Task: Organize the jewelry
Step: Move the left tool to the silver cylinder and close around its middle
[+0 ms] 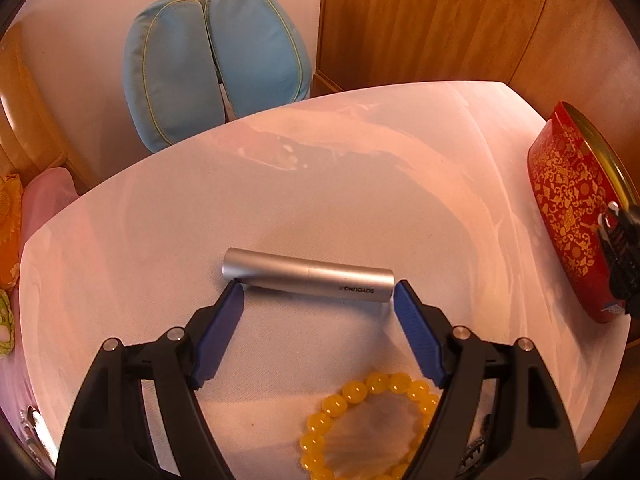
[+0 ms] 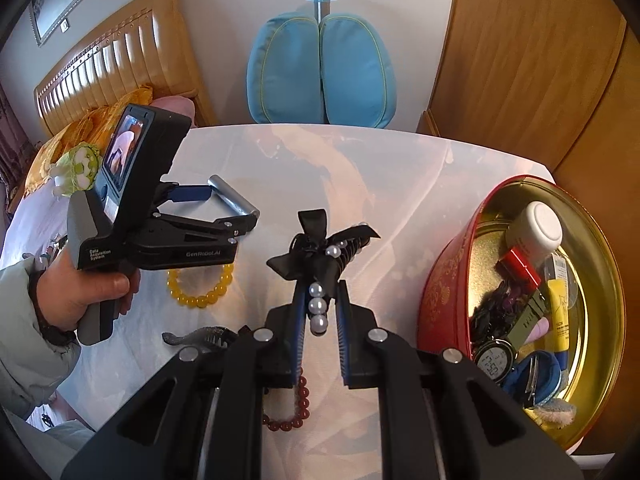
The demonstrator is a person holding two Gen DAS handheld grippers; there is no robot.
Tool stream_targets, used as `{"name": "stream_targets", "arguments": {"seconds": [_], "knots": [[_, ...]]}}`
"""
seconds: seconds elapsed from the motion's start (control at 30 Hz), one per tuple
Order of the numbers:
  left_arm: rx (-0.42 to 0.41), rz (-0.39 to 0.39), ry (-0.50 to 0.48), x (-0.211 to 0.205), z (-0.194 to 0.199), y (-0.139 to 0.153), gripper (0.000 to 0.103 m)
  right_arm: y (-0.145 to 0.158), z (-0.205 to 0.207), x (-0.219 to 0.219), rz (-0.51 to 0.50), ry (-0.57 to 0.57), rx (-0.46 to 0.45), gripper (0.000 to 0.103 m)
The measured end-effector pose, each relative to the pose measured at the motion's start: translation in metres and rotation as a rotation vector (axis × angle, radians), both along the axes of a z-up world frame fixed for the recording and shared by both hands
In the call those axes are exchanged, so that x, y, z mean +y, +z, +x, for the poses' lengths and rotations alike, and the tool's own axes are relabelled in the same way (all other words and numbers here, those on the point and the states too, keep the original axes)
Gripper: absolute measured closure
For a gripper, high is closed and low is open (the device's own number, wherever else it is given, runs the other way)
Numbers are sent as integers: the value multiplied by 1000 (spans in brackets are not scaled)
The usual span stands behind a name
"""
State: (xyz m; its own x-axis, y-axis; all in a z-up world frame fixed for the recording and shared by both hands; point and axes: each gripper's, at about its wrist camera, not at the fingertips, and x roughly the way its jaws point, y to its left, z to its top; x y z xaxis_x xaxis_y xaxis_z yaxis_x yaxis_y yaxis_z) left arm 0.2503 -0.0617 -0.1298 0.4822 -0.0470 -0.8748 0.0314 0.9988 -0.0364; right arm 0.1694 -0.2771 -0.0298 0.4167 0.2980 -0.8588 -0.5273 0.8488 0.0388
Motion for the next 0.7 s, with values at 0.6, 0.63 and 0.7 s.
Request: {"name": "stream_targets", "arguments": {"seconds": [0.6,0.63,0.7], "knots": [[4,-100,28,18,-4,7,90,7,-9,-27,20,-17,-22,87],[9,-96,40,21,-8,8,88,7,-9,-30,20,-19,-23,87],[16,-98,70,26,-15,12,73,9,-9,-35,27,-28,-27,87]]}}
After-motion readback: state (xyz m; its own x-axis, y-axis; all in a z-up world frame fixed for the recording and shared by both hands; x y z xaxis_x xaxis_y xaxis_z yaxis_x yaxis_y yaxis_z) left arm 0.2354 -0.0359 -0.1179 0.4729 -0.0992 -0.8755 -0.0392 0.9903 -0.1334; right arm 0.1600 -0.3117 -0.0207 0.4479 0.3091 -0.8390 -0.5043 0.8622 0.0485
